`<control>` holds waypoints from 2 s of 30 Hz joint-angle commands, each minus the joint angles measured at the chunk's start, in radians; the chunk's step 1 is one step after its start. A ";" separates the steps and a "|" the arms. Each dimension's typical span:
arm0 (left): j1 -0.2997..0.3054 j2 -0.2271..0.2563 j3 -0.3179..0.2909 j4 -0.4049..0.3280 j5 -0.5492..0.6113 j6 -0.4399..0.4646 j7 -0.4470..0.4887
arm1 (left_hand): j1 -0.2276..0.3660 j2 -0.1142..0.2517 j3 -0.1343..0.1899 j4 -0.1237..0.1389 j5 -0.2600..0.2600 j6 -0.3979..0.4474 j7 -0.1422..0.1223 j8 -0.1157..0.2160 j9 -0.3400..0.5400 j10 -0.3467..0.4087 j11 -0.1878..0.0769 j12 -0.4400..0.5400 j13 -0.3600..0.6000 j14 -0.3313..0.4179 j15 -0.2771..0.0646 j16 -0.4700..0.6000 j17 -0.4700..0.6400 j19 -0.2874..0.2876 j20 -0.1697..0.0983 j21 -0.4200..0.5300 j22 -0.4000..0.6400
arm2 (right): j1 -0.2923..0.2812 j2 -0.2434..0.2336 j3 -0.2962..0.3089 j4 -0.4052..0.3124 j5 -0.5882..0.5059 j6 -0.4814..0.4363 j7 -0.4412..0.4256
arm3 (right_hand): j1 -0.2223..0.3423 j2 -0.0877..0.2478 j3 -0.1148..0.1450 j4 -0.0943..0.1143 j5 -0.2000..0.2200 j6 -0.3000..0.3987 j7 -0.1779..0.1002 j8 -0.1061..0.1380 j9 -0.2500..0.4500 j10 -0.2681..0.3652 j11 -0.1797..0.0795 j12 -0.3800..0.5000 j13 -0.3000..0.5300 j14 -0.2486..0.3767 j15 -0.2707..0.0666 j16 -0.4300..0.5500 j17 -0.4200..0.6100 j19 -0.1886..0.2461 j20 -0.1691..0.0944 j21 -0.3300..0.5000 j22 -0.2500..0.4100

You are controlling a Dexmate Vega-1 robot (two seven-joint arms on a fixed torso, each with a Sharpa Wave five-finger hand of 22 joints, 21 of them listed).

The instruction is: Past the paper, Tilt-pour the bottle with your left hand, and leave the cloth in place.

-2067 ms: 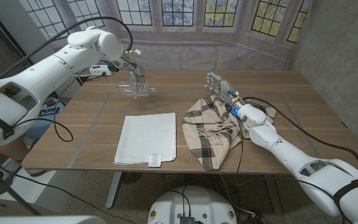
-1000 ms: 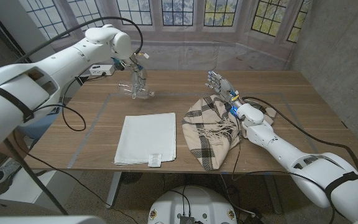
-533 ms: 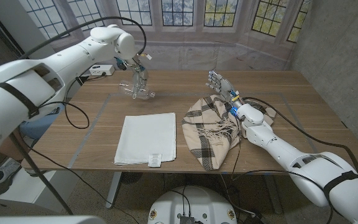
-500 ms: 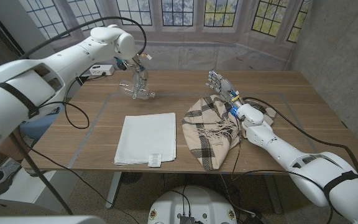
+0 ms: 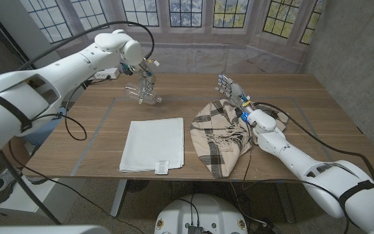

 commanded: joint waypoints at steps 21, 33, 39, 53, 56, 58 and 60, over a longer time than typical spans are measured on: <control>0.154 0.069 -0.108 -0.221 0.186 0.080 0.080 | 0.065 0.168 0.025 0.010 0.006 0.152 0.007 0.057 0.002 0.025 -0.008 0.014 0.102 0.022 -0.005 0.004 0.014 0.014 0.006 0.010 0.006 | -0.027 -0.007 0.007 -0.019 0.012 0.008 0.003 | 0.006 0.002 -0.003 0.000 -0.001 0.009 -0.002 0.005 0.006 0.008 0.005 0.003 0.005 0.002 0.002 0.004 0.004 0.009 0.004 0.002 0.002; 0.156 0.061 -0.103 -0.213 0.248 0.064 0.099 | 0.064 0.169 0.029 0.011 0.005 0.152 0.004 0.061 0.000 0.026 -0.011 0.015 0.109 0.023 -0.007 0.001 0.017 0.015 0.007 0.011 0.007 | -0.012 0.005 0.006 0.008 0.012 0.016 0.007 | 0.006 0.003 -0.004 0.000 -0.001 0.010 -0.003 0.005 0.006 0.009 0.005 0.003 0.005 0.003 0.003 0.004 0.005 0.009 0.004 0.002 0.002; 0.165 0.062 -0.104 -0.223 0.276 0.066 0.119 | 0.062 0.169 0.030 0.011 0.005 0.151 0.000 0.061 0.000 0.021 -0.012 0.012 0.113 0.018 -0.007 -0.004 0.018 0.012 0.008 0.010 0.006 | -0.003 0.012 0.006 0.025 0.012 0.021 0.013 | 0.006 0.002 -0.005 0.000 -0.001 0.010 -0.003 0.005 0.006 0.010 0.005 0.004 0.005 0.003 0.002 0.004 0.004 0.010 0.004 0.002 0.002; 0.219 0.074 -0.122 -0.287 0.359 0.112 0.172 | 0.060 0.168 0.033 0.010 0.005 0.154 0.000 0.066 -0.002 0.024 -0.014 0.014 0.120 0.026 -0.005 -0.003 0.023 0.013 0.009 0.011 0.007 | -0.002 0.018 0.010 0.044 0.016 0.032 0.014 | 0.005 0.003 -0.006 0.001 -0.001 0.010 -0.002 0.005 0.006 0.011 0.006 0.004 0.005 0.005 0.001 0.005 0.005 0.011 0.004 0.002 0.002; 0.239 0.076 -0.134 -0.303 0.367 0.137 0.190 | 0.058 0.168 0.033 0.011 0.004 0.153 -0.001 0.067 -0.002 0.024 -0.015 0.013 0.122 0.026 -0.005 -0.004 0.023 0.012 0.009 0.010 0.007 | -0.004 0.019 0.011 0.047 0.018 0.035 0.017 | 0.006 0.003 -0.006 0.001 -0.001 0.011 -0.002 0.005 0.006 0.011 0.006 0.004 0.005 0.005 0.002 0.005 0.005 0.011 0.004 0.002 0.002; 0.255 0.078 -0.142 -0.317 0.375 0.156 0.200 | 0.059 0.168 0.034 0.010 0.004 0.153 0.000 0.068 -0.002 0.025 -0.013 0.014 0.123 0.025 -0.004 -0.004 0.025 0.013 0.010 0.011 0.007 | -0.005 0.019 0.012 0.048 0.019 0.037 0.017 | 0.005 0.003 -0.007 0.001 -0.001 0.011 -0.002 0.005 0.006 0.011 0.006 0.004 0.005 0.005 0.002 0.005 0.005 0.011 0.004 0.002 0.002; 0.271 0.084 -0.145 -0.336 0.393 0.171 0.214 | 0.057 0.168 0.034 0.012 0.004 0.153 -0.002 0.068 -0.002 0.026 -0.013 0.014 0.124 0.027 -0.003 -0.004 0.024 0.013 0.011 0.011 0.007 | -0.007 0.018 0.013 0.045 0.020 0.037 0.017 | 0.005 0.003 -0.007 0.001 -0.001 0.011 -0.002 0.005 0.006 0.011 0.007 0.004 0.005 0.005 0.001 0.005 0.005 0.011 0.003 0.002 0.002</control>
